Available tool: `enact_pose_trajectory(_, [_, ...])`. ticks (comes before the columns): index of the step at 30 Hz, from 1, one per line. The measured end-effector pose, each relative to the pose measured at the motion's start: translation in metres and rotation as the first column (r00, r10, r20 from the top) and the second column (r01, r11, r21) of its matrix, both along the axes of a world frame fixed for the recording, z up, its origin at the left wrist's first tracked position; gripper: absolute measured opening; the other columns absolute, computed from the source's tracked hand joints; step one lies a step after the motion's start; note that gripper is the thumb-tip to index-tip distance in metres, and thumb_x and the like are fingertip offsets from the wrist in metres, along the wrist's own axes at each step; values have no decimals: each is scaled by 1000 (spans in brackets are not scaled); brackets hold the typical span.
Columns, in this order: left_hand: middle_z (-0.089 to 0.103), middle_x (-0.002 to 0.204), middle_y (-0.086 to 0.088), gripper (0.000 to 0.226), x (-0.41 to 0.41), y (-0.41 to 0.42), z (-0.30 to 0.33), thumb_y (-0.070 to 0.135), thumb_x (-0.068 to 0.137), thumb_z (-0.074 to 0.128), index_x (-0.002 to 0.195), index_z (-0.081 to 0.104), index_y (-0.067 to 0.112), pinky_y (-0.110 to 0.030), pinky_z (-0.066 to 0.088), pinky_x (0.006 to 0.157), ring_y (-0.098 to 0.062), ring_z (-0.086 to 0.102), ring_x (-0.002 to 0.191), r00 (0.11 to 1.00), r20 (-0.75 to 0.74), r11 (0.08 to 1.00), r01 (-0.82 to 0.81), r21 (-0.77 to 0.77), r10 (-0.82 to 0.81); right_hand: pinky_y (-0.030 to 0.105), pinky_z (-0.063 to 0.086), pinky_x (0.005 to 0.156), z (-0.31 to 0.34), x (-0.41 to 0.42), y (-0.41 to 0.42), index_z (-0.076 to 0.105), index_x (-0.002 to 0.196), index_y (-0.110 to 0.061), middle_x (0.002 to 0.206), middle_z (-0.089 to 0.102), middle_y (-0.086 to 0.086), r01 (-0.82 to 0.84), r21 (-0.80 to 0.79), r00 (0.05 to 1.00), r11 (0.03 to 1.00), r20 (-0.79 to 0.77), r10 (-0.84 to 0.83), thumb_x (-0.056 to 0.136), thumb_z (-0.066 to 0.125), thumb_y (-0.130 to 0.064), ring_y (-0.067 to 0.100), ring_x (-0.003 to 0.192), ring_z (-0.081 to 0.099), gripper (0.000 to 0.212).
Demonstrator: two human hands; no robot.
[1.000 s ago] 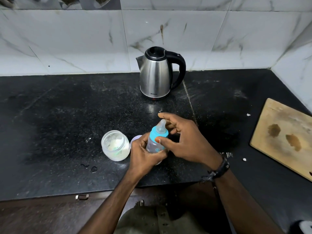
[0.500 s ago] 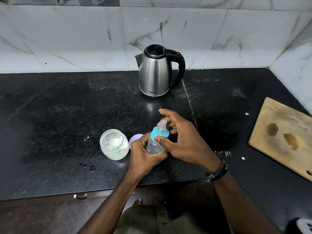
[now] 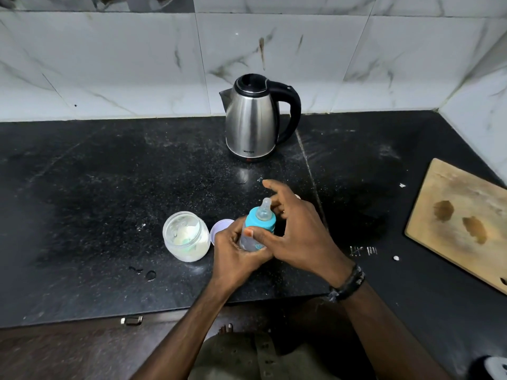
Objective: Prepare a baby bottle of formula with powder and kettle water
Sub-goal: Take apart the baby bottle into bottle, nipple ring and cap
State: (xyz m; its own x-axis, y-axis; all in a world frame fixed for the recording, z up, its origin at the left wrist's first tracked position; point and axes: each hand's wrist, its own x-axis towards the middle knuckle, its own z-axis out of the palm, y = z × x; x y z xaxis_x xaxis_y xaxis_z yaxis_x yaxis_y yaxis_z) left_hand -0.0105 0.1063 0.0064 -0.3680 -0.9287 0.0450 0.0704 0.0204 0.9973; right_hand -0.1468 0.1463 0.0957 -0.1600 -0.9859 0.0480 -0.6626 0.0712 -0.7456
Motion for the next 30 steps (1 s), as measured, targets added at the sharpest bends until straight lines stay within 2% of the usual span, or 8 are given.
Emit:
enact_pose_trajectory(3, [80, 97, -6, 42, 1, 1, -2, 10, 67, 86, 107, 75, 17, -41, 62, 80, -17, 75, 89, 1000, 14, 1000, -14, 6, 14, 31, 51, 100, -1, -5, 1, 37, 147, -26, 116, 66, -11, -67, 0, 981, 998, 184, 66, 77, 81, -17, 4, 109, 63, 83])
enact_pose_trajectory(5, [79, 96, -8, 44, 2, 1, -2, 20, 65, 86, 108, 75, 17, -42, 61, 78, -17, 73, 86, 1000, 15, 1000, -27, 0, 27, 29, 50, 102, -1, -9, 1, 39, 146, -21, 118, 68, -6, -84, -20, 954, 996, 287, 86, 77, 78, -4, 6, 113, 64, 81])
enact_pose_trajectory(10, [81, 95, 4, 41, 1, 2, -1, 31, 62, 88, 102, 78, 34, -32, 62, 78, -12, 74, 86, 999, 16, 999, -52, -5, 52, 42, 51, 102, 0, -19, 2, 42, 142, -16, 120, 71, 0, -47, -71, 904, 996, 422, 72, 75, 77, -3, 17, 115, 66, 77])
enact_pose_trajectory(13, [81, 100, -2, 43, 1, -1, -7, 32, 62, 90, 102, 77, 42, -40, 62, 83, -14, 73, 89, 996, 41, 997, -81, -21, 82, 43, 53, 100, -7, -28, 0, 44, 140, -15, 120, 71, -4, 29, -69, 925, 997, 379, 0, 75, 80, -1, 12, 113, 66, 75])
enact_pose_trajectory(17, [80, 97, -5, 45, 4, -1, -12, 32, 62, 93, 102, 75, 23, -39, 62, 82, -12, 72, 86, 989, 93, 993, -114, -25, 116, 38, 56, 92, -33, -41, -4, 45, 140, -20, 119, 69, -12, 144, -82, 973, 986, 195, -126, 75, 82, -7, 7, 105, 67, 77])
enact_pose_trajectory(23, [77, 91, 18, 42, 3, 0, -17, 6, 67, 97, 99, 74, 19, -22, 58, 78, -2, 71, 83, 979, 155, 990, -123, -63, 132, 45, 56, 92, -95, -60, -8, 37, 142, -29, 121, 67, -1, 287, 0, 958, 958, 9, -287, 72, 85, -12, 19, 107, 65, 87])
enact_pose_trajectory(28, [75, 92, 22, 40, 2, 0, -19, 4, 68, 96, 102, 74, 11, -22, 59, 80, 0, 70, 85, 973, 180, 988, -133, -81, 146, 35, 53, 95, -124, -65, -10, 36, 145, -21, 116, 69, 0, 383, 56, 923, 922, -45, -381, 71, 87, -13, 20, 107, 65, 90])
enact_pose_trajectory(30, [76, 92, 19, 40, 1, 0, -20, 5, 68, 96, 101, 74, 12, -24, 60, 80, -2, 71, 84, 973, 179, 987, -134, -84, 148, 37, 53, 93, -131, -66, -11, 35, 145, -19, 114, 69, -1, 401, 65, 915, 914, -78, -396, 71, 87, -14, 21, 106, 65, 91])
